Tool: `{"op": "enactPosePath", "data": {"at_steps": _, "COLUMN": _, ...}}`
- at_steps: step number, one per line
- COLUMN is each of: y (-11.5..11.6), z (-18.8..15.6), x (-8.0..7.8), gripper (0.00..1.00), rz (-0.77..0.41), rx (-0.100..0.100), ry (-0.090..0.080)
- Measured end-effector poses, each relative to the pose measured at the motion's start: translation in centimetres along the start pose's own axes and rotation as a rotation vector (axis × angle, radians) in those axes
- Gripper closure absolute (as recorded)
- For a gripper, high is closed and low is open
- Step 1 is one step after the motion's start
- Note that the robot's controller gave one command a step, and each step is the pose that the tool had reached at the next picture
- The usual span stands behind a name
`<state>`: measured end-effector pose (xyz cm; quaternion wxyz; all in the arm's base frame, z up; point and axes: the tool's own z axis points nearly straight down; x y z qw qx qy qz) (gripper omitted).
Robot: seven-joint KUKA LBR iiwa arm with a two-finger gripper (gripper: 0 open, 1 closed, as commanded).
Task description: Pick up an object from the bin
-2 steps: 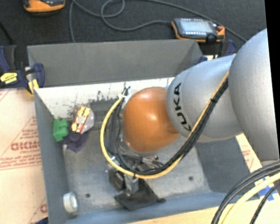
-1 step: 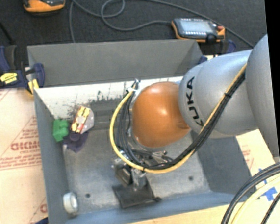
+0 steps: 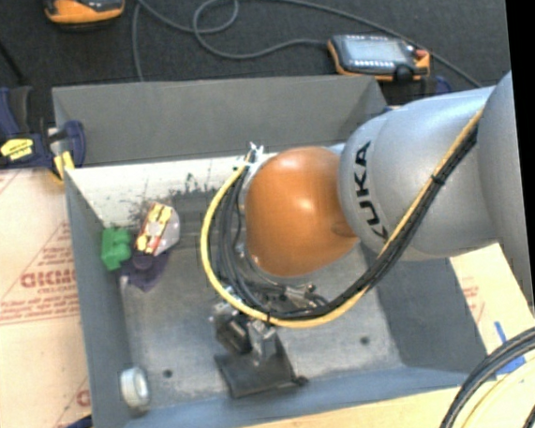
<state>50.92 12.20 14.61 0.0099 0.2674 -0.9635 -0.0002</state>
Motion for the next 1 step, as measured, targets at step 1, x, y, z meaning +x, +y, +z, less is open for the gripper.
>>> {"op": "enactPosePath", "data": {"at_steps": 1, "y": -2.05, "z": -6.42, "x": -0.45, "gripper": 1.00, "rz": -0.008, "rx": 0.001, "ry": -0.012}}
